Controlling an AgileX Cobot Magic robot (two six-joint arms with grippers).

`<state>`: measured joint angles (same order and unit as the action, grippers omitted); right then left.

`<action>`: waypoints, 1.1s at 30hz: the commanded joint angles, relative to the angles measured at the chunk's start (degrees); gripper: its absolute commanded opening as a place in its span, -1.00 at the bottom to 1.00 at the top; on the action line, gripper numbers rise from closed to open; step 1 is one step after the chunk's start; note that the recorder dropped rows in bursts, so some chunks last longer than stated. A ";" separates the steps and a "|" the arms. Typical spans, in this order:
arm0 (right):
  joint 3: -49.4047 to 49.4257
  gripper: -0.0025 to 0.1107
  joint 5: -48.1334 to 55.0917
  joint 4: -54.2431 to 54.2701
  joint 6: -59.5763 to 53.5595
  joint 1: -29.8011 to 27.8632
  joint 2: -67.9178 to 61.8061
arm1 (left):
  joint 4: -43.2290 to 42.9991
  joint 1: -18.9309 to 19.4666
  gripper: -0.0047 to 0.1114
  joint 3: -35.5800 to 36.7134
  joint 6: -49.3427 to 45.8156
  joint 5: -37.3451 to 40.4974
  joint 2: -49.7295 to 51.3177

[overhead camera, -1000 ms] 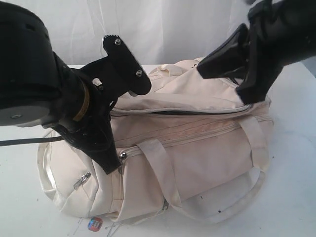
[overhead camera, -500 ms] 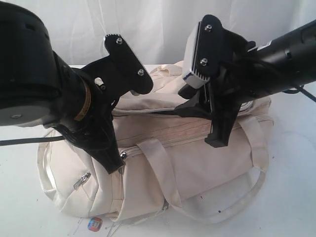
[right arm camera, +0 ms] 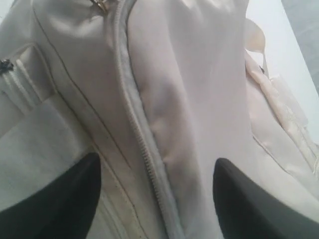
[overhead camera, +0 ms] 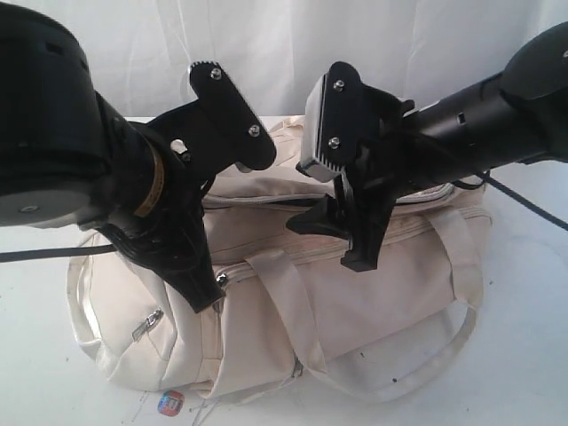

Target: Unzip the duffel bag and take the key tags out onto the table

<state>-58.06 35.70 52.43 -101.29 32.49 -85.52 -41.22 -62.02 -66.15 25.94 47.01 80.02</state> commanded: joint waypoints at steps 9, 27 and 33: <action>0.48 -0.27 -6.30 1.67 -2.31 5.85 -5.07 | 0.41 0.20 -0.92 0.44 -0.05 -0.48 -0.68; 0.48 -0.96 -6.14 -1.48 1.54 6.31 -5.07 | -3.64 5.88 -0.92 0.44 -0.26 2.23 -0.68; 0.48 -0.96 -6.03 -1.48 1.54 6.31 -5.07 | -3.13 10.14 -0.92 0.44 -1.92 -2.27 -0.68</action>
<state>-58.06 28.80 51.66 -100.22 38.67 -90.55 -43.31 -53.80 -66.15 24.69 45.34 80.02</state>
